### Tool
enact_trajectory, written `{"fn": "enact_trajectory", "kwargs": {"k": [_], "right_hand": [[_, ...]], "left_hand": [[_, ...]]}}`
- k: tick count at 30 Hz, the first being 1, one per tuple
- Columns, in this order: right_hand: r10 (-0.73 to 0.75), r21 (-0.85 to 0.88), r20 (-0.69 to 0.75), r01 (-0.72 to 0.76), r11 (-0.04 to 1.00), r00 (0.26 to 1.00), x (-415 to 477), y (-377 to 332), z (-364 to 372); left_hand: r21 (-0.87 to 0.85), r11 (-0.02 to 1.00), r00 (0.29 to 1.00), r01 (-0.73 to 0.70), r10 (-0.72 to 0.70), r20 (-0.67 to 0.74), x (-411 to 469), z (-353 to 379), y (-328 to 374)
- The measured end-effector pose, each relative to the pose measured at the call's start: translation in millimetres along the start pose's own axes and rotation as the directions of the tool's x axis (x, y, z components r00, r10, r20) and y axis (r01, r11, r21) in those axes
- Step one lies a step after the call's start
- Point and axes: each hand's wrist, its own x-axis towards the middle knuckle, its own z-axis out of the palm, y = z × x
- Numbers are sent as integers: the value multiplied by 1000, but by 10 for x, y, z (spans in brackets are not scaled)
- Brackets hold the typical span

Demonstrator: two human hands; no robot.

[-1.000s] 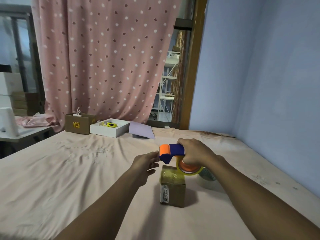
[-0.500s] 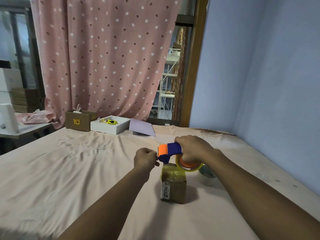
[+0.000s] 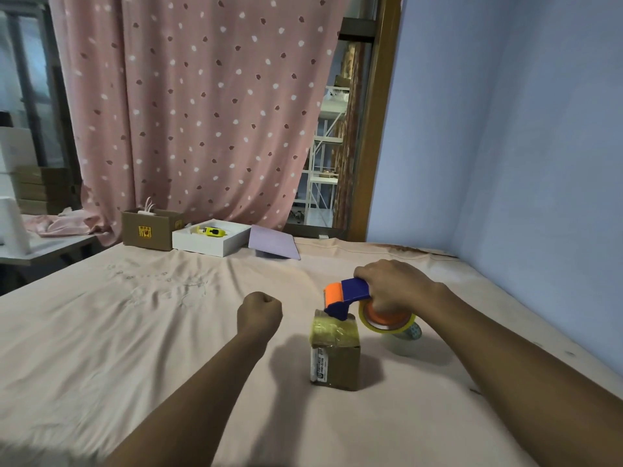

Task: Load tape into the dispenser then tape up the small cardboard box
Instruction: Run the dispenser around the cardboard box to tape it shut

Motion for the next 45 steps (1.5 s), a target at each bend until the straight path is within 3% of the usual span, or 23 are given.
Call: {"fn": "enact_trajectory", "kwargs": {"k": [6,17,20,26,28,32,39,42,45], "right_hand": [[44,-9,37,-44,999,998,-54,137,64],[47,32,48,-49,998,998,-75,207,173],[55,34,54,-57,998,997,-78,230,240],[99,78,69,-104,992,993,-117,307,353],[102,93,66,-108,990,993,-123,313,376],[120,116,69,-127,985,990,-145,320,417],[132,143,76,-142,980,988,-219,337,427],[130,130,71,-138,982,989,-235,347,411],[135,140,69,-144,980,988,-249,334,415]], "left_hand": [[-109,994,988,32,-15,153,-34,77,-150],[-241,942,960,236,-186,211,-184,323,-468],[-177,967,974,183,-153,169,-232,441,-462],[117,993,1000,7,-11,27,-344,608,-466],[111,994,1000,-15,12,26,-347,625,-463],[-154,964,975,219,-211,63,-315,667,-404],[-193,917,937,349,-335,101,-166,660,-394],[-187,935,953,300,-288,87,-119,627,-371],[-176,976,991,125,-112,79,-240,618,-151]]}}
